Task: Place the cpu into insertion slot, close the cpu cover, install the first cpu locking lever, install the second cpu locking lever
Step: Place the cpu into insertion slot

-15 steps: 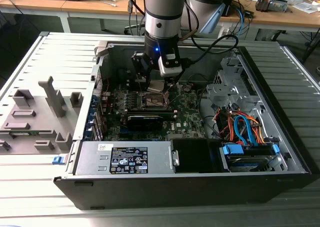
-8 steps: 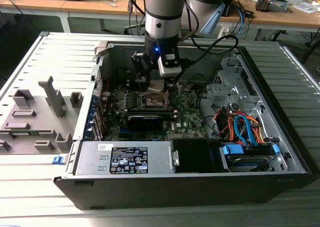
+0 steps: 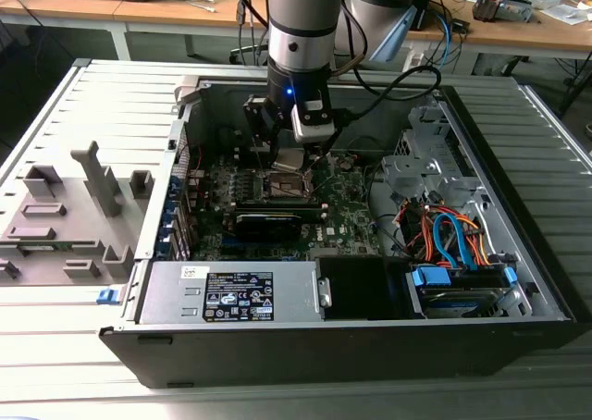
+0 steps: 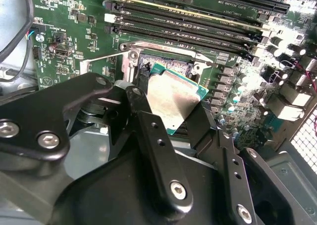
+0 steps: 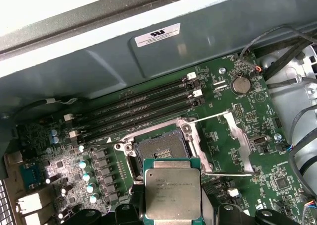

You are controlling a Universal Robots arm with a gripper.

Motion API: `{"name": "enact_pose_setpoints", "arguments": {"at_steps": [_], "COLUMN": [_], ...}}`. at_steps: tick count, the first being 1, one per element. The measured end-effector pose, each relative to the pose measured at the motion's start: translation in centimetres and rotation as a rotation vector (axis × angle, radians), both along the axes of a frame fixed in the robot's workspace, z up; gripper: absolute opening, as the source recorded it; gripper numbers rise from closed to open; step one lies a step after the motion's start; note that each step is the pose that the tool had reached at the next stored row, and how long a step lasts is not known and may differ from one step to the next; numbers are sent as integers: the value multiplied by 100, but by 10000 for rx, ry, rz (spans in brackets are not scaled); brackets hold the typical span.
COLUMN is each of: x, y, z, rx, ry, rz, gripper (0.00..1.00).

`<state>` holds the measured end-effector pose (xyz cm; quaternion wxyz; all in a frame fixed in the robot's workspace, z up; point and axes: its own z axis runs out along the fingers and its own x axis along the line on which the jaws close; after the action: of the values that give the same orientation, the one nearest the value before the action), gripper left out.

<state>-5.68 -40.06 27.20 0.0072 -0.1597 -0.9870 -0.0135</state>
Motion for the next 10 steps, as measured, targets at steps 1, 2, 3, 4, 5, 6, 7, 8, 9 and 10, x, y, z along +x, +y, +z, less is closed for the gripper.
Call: {"name": "enact_pose_setpoints", "arguments": {"at_steps": [1, 2, 3, 4, 5, 6, 7, 8, 9, 10], "x": [0, 0, 0, 0, 0, 0, 0, 0, 0, 0], "y": [0, 0, 0, 0, 0, 0, 0, 0, 0, 0], "z": [0, -1, -1, -1, -2, -2, -3, -3, -3, -3], "rx": [-1, -2, -4, -5, -6, -8, -9, -12, -15, -17], "ry": [0, 1, 1, 0, 0, 0, 0, 0, 0, 0], "rz": [-16, -37, -55, -66, -86, -101, -113, -130, -146, -159], "gripper": [54, 54, 54, 54, 54, 54, 54, 54, 54, 54]}}
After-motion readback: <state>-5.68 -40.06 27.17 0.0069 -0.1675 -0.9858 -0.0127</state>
